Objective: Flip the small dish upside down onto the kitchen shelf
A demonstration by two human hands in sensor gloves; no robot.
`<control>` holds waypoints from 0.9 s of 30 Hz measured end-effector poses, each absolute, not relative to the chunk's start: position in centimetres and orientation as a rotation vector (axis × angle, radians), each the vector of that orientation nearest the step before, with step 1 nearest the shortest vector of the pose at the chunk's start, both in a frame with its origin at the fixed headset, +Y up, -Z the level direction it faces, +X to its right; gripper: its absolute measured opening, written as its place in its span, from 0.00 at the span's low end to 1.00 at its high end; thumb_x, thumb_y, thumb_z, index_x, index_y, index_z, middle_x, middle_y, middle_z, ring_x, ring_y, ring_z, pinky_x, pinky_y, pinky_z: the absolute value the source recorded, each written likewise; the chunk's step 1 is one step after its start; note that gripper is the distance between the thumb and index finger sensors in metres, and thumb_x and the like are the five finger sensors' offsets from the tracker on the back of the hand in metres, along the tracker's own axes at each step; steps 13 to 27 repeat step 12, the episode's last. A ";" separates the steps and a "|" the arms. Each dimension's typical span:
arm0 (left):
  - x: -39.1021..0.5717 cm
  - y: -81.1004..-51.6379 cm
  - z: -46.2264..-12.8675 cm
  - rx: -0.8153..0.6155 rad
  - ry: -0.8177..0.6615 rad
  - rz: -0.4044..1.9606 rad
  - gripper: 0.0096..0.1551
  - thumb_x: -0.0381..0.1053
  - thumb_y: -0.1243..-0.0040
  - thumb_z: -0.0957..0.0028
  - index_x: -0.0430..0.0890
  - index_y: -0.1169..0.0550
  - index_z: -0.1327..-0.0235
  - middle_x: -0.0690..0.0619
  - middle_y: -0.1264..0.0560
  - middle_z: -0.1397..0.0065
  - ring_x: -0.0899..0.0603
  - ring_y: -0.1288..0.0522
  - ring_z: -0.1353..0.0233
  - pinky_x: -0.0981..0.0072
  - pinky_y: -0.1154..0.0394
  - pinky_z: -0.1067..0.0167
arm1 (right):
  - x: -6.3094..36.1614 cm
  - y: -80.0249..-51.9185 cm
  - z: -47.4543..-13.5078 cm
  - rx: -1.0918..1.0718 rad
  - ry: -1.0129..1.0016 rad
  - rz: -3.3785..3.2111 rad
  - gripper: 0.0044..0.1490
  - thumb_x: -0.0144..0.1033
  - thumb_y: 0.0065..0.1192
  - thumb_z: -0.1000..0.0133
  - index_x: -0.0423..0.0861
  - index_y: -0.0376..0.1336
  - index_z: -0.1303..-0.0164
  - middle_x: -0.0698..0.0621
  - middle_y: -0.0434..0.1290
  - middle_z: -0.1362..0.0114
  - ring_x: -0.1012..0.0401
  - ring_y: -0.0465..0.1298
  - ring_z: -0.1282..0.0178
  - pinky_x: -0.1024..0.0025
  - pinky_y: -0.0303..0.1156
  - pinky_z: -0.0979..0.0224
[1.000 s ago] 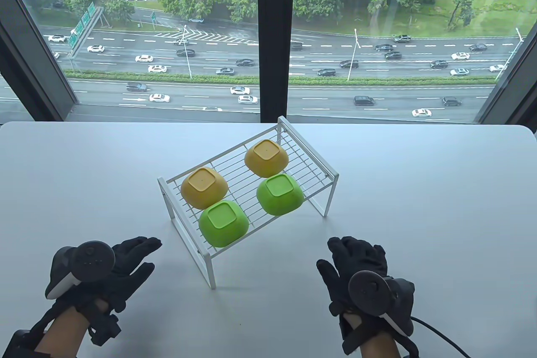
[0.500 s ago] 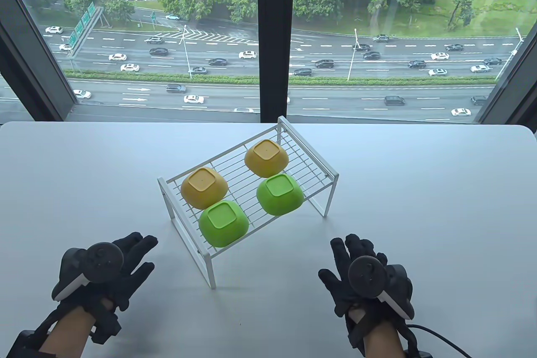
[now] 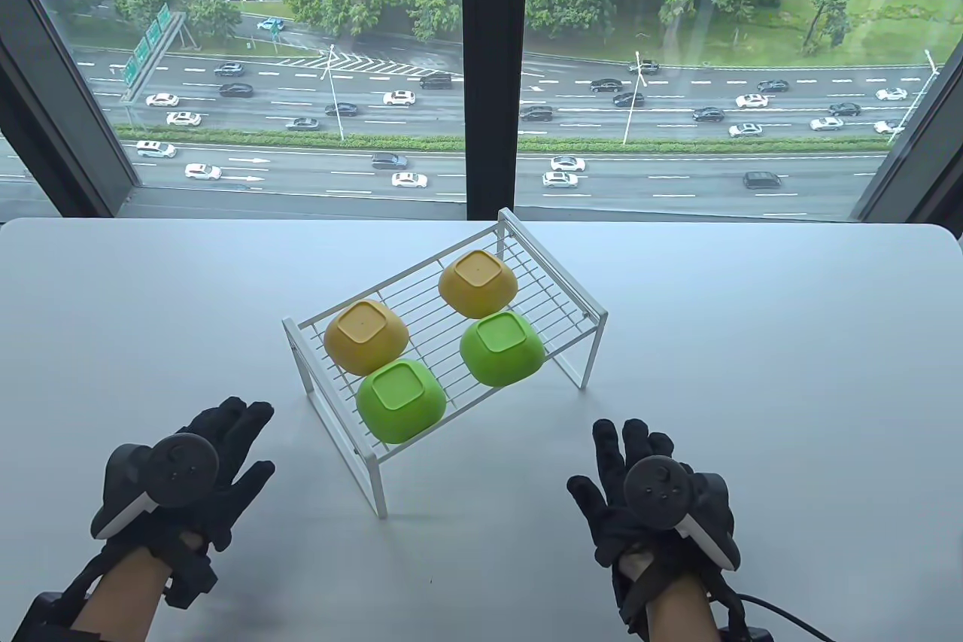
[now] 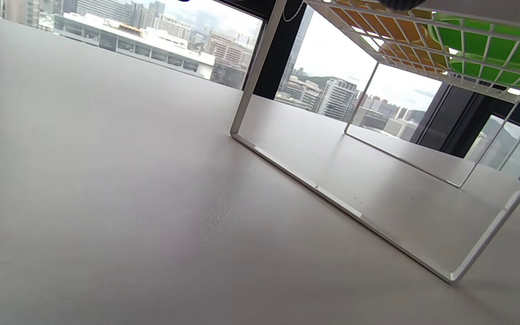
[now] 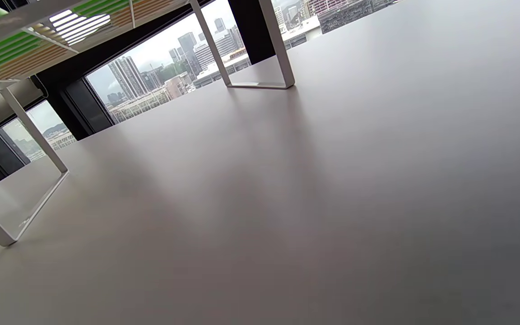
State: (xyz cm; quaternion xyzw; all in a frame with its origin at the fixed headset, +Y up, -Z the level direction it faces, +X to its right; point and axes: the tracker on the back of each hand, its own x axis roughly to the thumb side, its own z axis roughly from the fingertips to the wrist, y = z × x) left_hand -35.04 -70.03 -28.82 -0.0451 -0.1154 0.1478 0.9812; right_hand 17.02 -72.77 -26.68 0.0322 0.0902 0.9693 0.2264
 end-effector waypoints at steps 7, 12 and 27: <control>-35.0 -70.1 -28.4 -0.113 -0.206 0.277 0.44 0.66 0.55 0.49 0.59 0.52 0.19 0.45 0.56 0.12 0.30 0.56 0.15 0.23 0.55 0.24 | 17.2 -72.3 -26.7 0.087 0.247 2.685 0.54 0.72 0.43 0.45 0.55 0.37 0.15 0.39 0.34 0.11 0.38 0.34 0.16 0.28 0.34 0.24; -34.6 -70.1 -28.2 -0.098 -0.231 0.251 0.44 0.66 0.55 0.49 0.59 0.52 0.19 0.45 0.56 0.12 0.30 0.56 0.15 0.24 0.54 0.24 | 17.4 -72.3 -26.4 0.094 0.269 2.658 0.54 0.71 0.44 0.45 0.54 0.38 0.15 0.39 0.34 0.11 0.38 0.34 0.16 0.28 0.34 0.24; -34.6 -70.1 -28.2 -0.098 -0.231 0.251 0.44 0.66 0.55 0.49 0.59 0.52 0.19 0.45 0.56 0.12 0.30 0.56 0.15 0.24 0.54 0.24 | 17.4 -72.3 -26.4 0.094 0.269 2.658 0.54 0.71 0.44 0.45 0.54 0.38 0.15 0.39 0.34 0.11 0.38 0.34 0.16 0.28 0.34 0.24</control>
